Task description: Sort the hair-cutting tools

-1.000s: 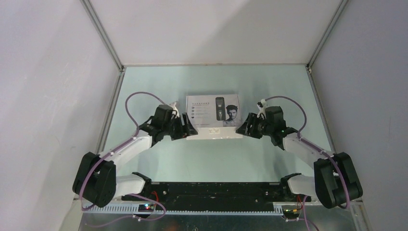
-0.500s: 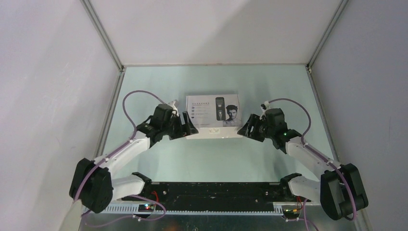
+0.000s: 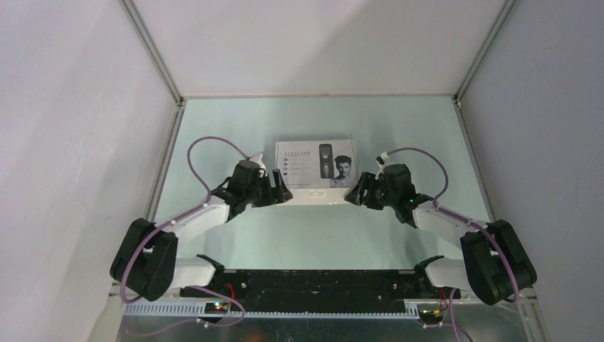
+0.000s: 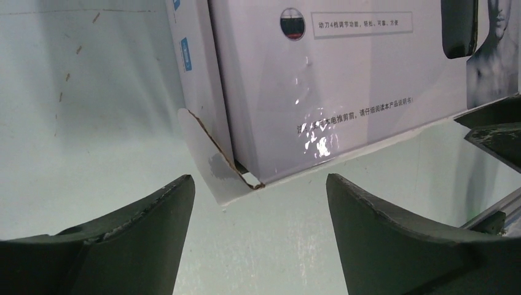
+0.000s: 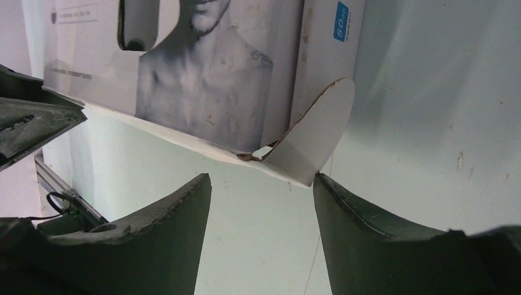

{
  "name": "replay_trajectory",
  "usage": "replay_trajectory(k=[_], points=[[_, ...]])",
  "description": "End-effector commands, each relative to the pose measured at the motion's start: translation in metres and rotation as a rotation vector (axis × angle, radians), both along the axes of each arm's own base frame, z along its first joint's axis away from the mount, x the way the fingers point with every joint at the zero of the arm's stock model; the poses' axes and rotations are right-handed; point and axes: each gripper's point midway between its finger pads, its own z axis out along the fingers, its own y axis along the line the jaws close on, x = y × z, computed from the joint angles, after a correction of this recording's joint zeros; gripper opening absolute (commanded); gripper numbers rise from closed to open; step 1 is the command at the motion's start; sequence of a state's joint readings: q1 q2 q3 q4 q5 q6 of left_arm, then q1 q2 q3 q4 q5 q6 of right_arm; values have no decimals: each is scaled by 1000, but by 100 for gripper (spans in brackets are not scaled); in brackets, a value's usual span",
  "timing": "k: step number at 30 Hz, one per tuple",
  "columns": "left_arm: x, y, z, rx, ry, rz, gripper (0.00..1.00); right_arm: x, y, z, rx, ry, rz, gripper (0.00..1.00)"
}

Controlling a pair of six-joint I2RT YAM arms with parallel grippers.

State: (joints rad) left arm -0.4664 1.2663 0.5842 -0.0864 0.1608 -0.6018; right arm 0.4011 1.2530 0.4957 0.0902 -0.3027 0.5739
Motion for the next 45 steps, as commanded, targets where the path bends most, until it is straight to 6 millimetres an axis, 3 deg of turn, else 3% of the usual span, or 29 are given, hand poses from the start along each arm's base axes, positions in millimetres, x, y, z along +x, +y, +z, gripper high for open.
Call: replay_trajectory(k=[1,7,17,25,32,37,45], points=[[10,-10,7,-38,-50,-22,82,10,10,3,18,-62,12,66],[4,-17,1,-65,52,-11,68,8,11,0,25,-29,-11,61],[-8,-31,33,-137,84,-36,41,-4,18,22,123,20,-45,44],[-23,-36,58,-165,87,-63,39,-18,23,46,185,54,-59,40],[-37,-34,58,-150,151,-76,39,-35,22,43,170,133,-49,40],[-41,-31,62,-144,157,-75,40,-44,24,53,167,140,-36,40],[-44,-26,72,-147,124,-63,44,-40,1,67,49,22,-28,46]])
